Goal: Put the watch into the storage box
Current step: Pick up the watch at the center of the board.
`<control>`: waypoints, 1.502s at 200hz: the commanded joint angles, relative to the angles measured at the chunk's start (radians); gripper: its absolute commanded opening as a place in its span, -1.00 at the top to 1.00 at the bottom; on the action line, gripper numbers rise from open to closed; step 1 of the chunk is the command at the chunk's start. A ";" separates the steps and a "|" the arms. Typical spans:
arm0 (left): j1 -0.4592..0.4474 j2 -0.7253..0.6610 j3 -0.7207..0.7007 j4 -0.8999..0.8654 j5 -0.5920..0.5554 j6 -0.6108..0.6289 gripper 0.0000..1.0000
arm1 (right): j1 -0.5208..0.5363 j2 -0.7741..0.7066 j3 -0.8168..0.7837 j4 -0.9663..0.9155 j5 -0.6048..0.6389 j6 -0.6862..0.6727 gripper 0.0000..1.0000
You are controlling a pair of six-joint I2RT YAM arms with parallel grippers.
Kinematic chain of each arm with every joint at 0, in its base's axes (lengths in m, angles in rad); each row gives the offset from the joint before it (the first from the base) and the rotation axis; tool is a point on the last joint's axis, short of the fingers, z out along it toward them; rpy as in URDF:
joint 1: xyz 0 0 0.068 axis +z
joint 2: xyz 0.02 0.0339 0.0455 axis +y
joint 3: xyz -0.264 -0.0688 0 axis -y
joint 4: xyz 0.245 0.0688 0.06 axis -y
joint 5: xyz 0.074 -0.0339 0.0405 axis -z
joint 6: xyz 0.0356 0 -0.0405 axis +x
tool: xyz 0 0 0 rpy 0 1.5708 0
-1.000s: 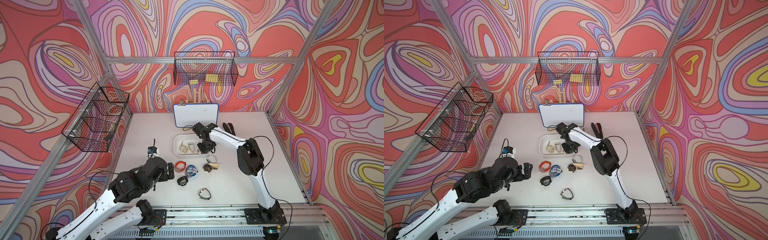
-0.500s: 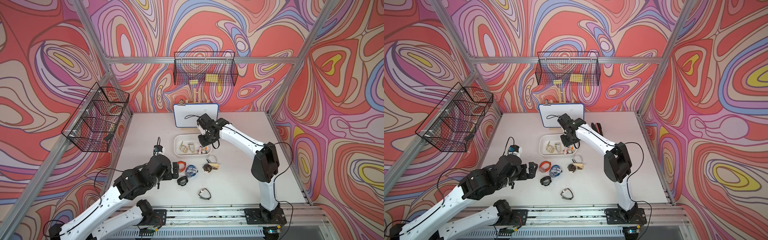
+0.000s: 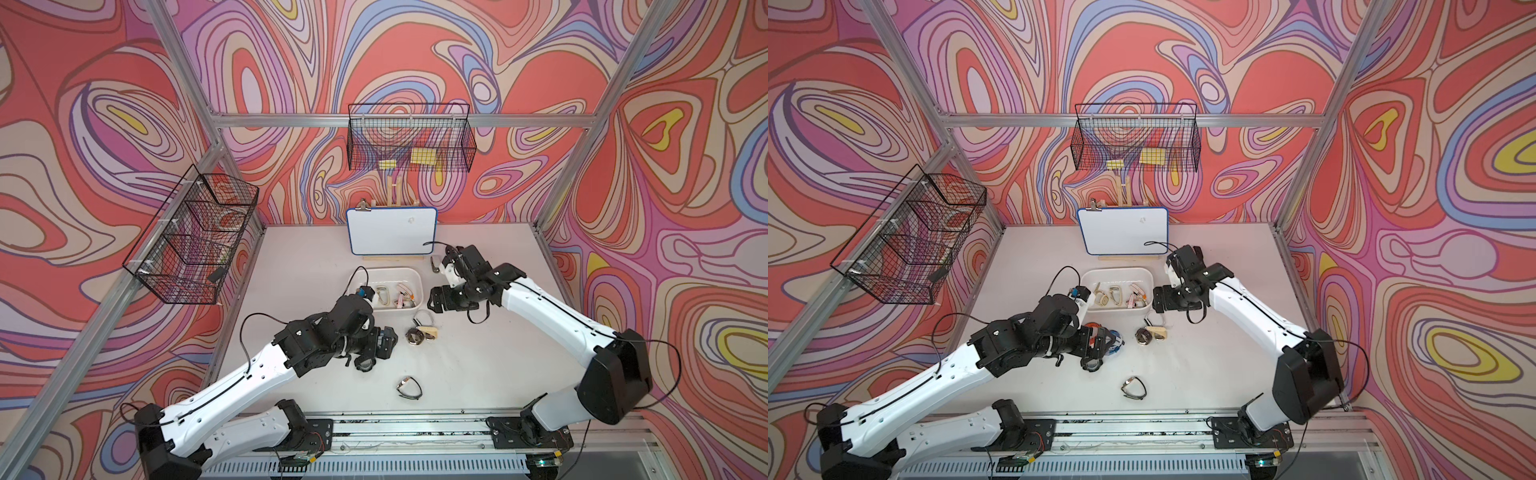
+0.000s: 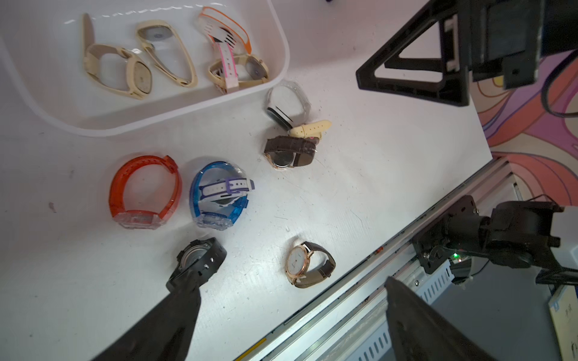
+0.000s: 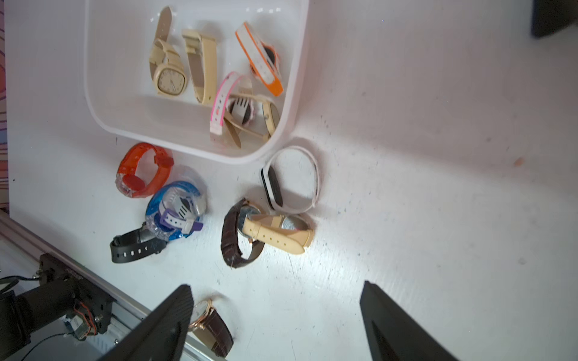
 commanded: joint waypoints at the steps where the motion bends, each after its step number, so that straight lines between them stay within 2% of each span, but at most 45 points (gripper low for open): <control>1: -0.042 0.076 0.060 0.024 0.051 0.051 -0.76 | -0.030 -0.066 -0.122 0.084 -0.071 0.042 -0.85; 23: -0.054 0.144 0.071 0.062 0.078 0.023 -0.58 | -0.041 -0.110 -0.226 0.151 -0.114 0.050 -0.84; 43: -0.058 0.191 0.081 0.098 0.103 0.012 -0.50 | -0.042 -0.119 -0.283 0.201 -0.121 0.103 -0.80; 94: -0.096 0.338 0.184 0.084 0.062 0.051 -0.56 | -0.096 -0.161 -0.334 0.172 -0.079 0.187 -0.80; 120: -0.100 0.451 0.316 -0.005 0.000 0.084 -0.64 | -0.150 -0.272 -0.346 0.104 -0.049 0.204 -0.85; 152: -0.095 0.612 0.475 -0.098 -0.006 0.128 -0.66 | -0.167 -0.436 -0.338 0.015 0.005 0.229 -0.94; 202: -0.074 0.819 0.645 -0.194 0.035 0.186 -0.63 | -0.167 -0.676 -0.349 -0.018 -0.044 0.235 -0.97; 239: -0.074 0.918 0.755 -0.253 -0.023 0.243 -0.61 | -0.167 -0.734 -0.337 -0.045 -0.039 0.227 -0.96; 300: -0.071 1.032 0.874 -0.344 -0.121 0.313 -0.54 | -0.166 -0.733 -0.309 -0.039 -0.068 0.209 -0.97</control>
